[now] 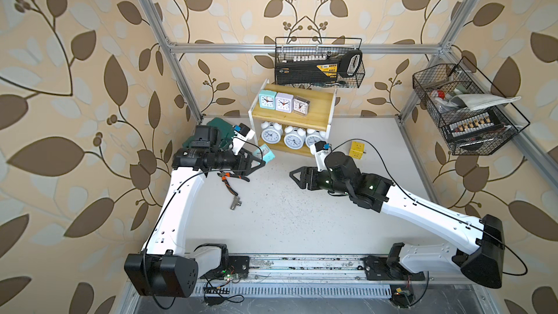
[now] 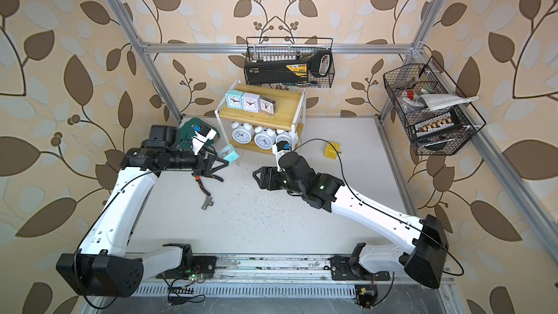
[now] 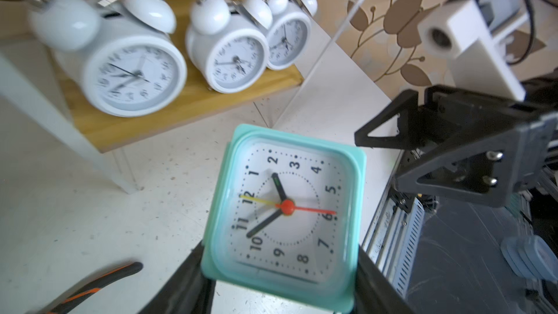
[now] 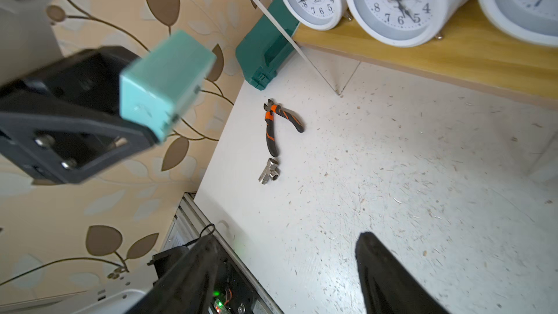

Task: Place the alarm clocks on the shelf by style
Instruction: Pick up the alarm from the center of the board.

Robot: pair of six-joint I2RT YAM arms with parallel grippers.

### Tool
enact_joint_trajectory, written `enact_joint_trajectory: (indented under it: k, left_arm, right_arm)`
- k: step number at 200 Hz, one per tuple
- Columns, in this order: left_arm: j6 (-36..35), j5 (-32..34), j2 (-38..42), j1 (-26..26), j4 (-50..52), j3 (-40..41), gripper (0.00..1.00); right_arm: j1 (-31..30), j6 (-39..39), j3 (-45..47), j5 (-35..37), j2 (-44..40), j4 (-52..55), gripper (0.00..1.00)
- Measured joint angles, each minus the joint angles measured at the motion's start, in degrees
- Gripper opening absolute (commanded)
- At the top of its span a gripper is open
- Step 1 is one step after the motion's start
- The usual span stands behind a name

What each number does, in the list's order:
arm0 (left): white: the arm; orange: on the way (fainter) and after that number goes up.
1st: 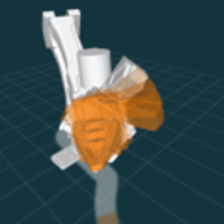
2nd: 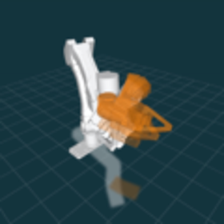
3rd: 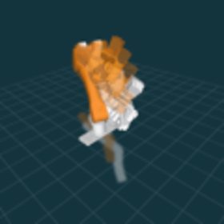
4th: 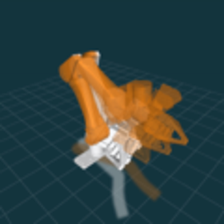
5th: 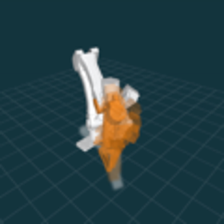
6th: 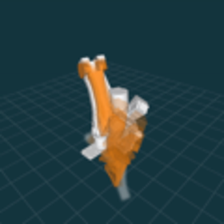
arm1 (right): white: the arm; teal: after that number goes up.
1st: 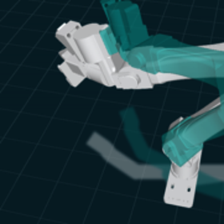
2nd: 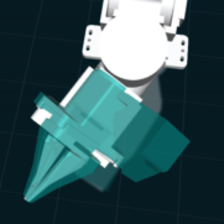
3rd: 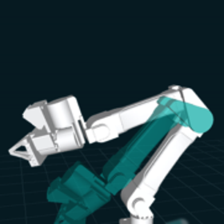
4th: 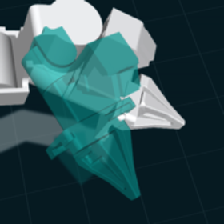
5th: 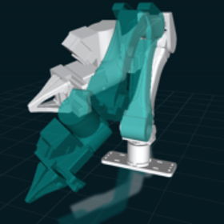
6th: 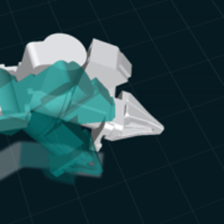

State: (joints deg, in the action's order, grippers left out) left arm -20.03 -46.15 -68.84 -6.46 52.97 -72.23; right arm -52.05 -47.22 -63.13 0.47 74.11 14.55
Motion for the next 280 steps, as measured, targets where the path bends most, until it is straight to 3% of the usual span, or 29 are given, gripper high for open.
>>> enact_joint_trajectory:
  k: [22,43,123,161,202,222,270,280]
  left_arm:
    - [-0.6,2.8,0.0,-5.2,-0.9,3.4,0.23]
    - [-1.2,6.1,0.0,-7.0,-3.0,5.4,0.21]
    - [-4.2,14.8,-0.1,-13.0,-9.8,7.8,0.2]
    - [-4.1,16.3,-0.4,-14.4,-10.6,7.7,0.19]
    - [-4.0,17.0,-1.0,-15.3,-11.1,7.7,0.24]
    - [-4.0,17.6,-1.0,-15.3,-10.8,7.7,0.31]
    - [-4.1,16.5,-2.0,-15.8,-10.7,7.7,0.77]
    - [-4.2,15.5,-2.3,-15.8,-10.7,7.7,0.81]
  right_arm:
    - [0.0,-7.1,0.3,-1.3,1.8,-4.0,0.82]
    - [-0.1,-12.8,1.7,-1.6,2.1,-8.1,0.85]
    - [-0.3,-23.6,3.5,-1.6,5.7,-16.2,0.79]
    - [-0.3,-26.7,5.9,-2.4,8.3,-20.0,0.55]
    - [-0.3,-27.8,6.7,-2.8,8.9,-24.0,0.36]
    - [-0.3,-28.0,8.0,-2.6,8.8,-26.7,0.31]
    - [-0.3,-24.9,12.1,-2.2,6.7,-31.0,0.21]
    - [-0.3,-22.2,13.5,-2.2,5.5,-31.3,0.21]
